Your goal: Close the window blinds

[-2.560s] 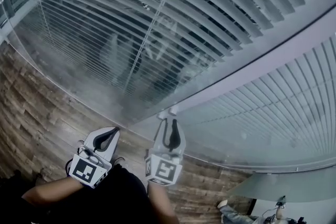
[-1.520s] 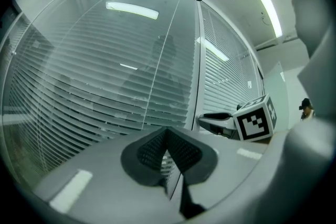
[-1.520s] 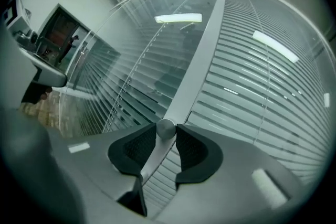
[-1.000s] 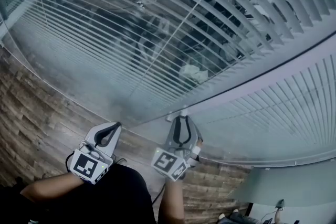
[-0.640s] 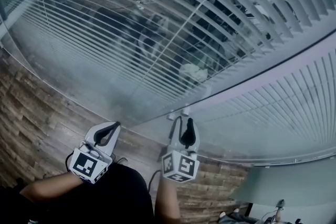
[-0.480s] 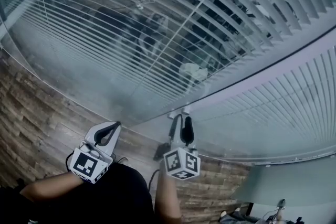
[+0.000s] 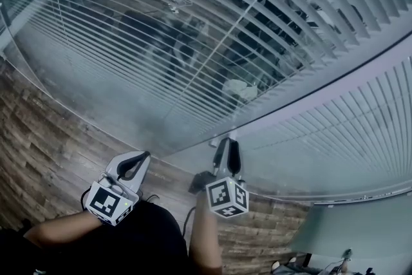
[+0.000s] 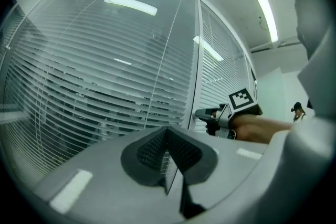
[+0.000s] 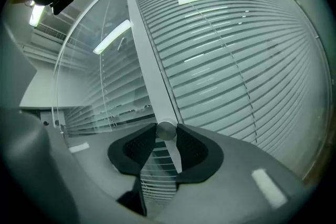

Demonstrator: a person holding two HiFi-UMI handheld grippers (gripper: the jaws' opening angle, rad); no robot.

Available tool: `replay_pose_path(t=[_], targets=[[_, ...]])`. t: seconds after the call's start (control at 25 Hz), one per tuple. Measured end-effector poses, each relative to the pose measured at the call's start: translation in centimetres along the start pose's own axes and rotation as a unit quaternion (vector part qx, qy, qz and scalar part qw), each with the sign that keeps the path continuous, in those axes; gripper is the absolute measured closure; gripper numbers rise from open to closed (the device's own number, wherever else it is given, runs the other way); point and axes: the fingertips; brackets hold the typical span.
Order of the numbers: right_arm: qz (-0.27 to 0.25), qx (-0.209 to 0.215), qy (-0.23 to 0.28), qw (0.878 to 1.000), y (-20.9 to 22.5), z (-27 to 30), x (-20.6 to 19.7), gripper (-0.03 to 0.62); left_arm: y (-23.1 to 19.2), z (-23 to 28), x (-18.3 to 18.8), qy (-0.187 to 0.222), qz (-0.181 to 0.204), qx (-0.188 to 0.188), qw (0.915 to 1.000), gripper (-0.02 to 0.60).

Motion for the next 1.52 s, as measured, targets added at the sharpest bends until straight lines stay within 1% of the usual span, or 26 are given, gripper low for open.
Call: replay_pose_path(t=[0.08, 0.16, 0.24, 0.36, 0.48, 0.52, 0.6, 0.76, 0.88, 0.92, 0.96, 1.0, 1.04, 1.08, 1.12, 1.16, 1.2, 1.24, 1.28, 1.32, 1.36, 1.4, 1.52], targets=[[-0.017, -0.004, -0.001, 1.000, -0.1, 0.1, 0.2, 0.467, -0.1, 0.1, 0.2, -0.003, 0.004, -0.001, 1.0000, 0.580], [-0.057, -0.010, -0.010, 0.998, -0.2, -0.1, 0.5, 0.468, -0.1, 0.1, 0.6, -0.004, 0.007, 0.002, 1.0000, 0.580], [-0.106, -0.014, -0.018, 0.994, -0.3, -0.3, 0.6, 0.468, 0.0, 0.0, 0.9, -0.002, 0.008, 0.002, 1.0000, 0.580], [-0.179, -0.020, -0.019, 0.983, -0.5, -0.4, 0.7, 0.468, 0.0, 0.0, 0.9, -0.002, 0.008, 0.000, 1.0000, 0.581], [-0.252, -0.023, -0.024, 0.967, -0.6, -0.3, 0.7, 0.468, -0.1, 0.2, 0.7, -0.003, 0.008, -0.001, 1.0000, 0.580], [-0.279, -0.024, -0.028, 0.960, -0.6, -0.2, 0.5, 0.468, -0.1, 0.3, 0.6, -0.004, 0.008, -0.001, 1.0000, 0.580], [-0.341, -0.030, -0.039, 0.939, -0.6, 0.0, 0.1, 0.468, -0.2, 0.4, 0.1, -0.006, 0.005, 0.000, 1.0000, 0.580], [-0.448, -0.046, -0.042, 0.892, -1.4, 0.2, -0.9, 0.468, -0.6, 0.1, -0.6, -0.006, 0.002, -0.003, 1.0000, 0.580], [-0.518, -0.061, -0.038, 0.852, -1.9, 0.2, -1.0, 0.468, -0.7, 0.0, -0.6, -0.007, -0.002, -0.005, 1.0000, 0.580], [-0.533, -0.065, -0.038, 0.843, -2.1, 0.1, -1.0, 0.470, -0.7, -0.2, -0.6, -0.007, -0.004, -0.005, 1.0000, 0.580], [-0.541, -0.067, -0.037, 0.838, -2.2, -0.1, -1.1, 0.468, -0.7, -0.3, -0.7, -0.007, -0.007, -0.005, 0.9999, 0.580], [-0.543, -0.066, -0.036, 0.837, -2.3, -0.1, -1.2, 0.468, -0.7, -0.4, -0.9, -0.006, -0.010, -0.005, 0.9999, 0.580], [-0.538, -0.063, -0.033, 0.840, -2.2, -0.1, -1.3, 0.467, -0.7, -0.4, -1.1, -0.005, -0.013, -0.006, 0.9999, 0.580], [-0.526, -0.057, -0.028, 0.848, -2.0, 0.0, -1.5, 0.467, -0.7, -0.2, -1.3, -0.005, -0.016, -0.006, 0.9998, 0.580], [-0.502, -0.047, -0.023, 0.863, -1.7, 0.2, -1.6, 0.465, -0.6, 0.0, -1.5, -0.006, -0.018, -0.006, 0.9998, 0.580], [-0.460, -0.034, -0.021, 0.887, -1.2, 0.3, -1.6, 0.465, -0.5, 0.2, -1.6, -0.007, -0.019, -0.006, 0.9998, 0.580], [-0.400, -0.020, -0.019, 0.916, -0.7, 0.3, -1.6, 0.463, -0.4, 0.4, -1.6, -0.008, -0.020, -0.006, 0.9998, 0.580], [-0.328, -0.006, -0.018, 0.944, -0.1, 0.4, -1.6, 0.448, -0.3, 0.5, -1.7, -0.008, -0.020, -0.006, 0.9998, 0.580], [-0.255, 0.007, -0.015, 0.967, 0.4, 0.3, -1.7, 0.430, -0.3, 0.5, -1.8, -0.009, -0.019, -0.005, 0.9998, 0.580], [-0.193, 0.017, -0.013, 0.981, 0.8, 0.3, -1.9, 0.416, -0.3, 0.5, -1.9, -0.010, -0.018, -0.005, 0.9998, 0.580], [-0.147, 0.024, -0.010, 0.989, 1.1, 0.1, -2.1, 0.413, -0.3, 0.4, -2.1, -0.011, -0.018, -0.004, 0.9998, 0.580], [-0.116, 0.029, -0.007, 0.993, 1.0, 0.0, -2.3, 0.411, -0.3, 0.3, -2.2, -0.012, -0.017, -0.004, 0.9998, 0.580], [-0.058, 0.039, 0.003, 0.998, 0.1, -0.2, -2.4, 0.413, -0.5, 0.0, -2.2, -0.011, -0.015, -0.005, 0.9998, 0.580]])
Point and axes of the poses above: the fingertips, and each gripper's own axes: z forward along the fingers, y to its right, x out of its top, and after that the axes turned 4 degrees about -y, right-handed
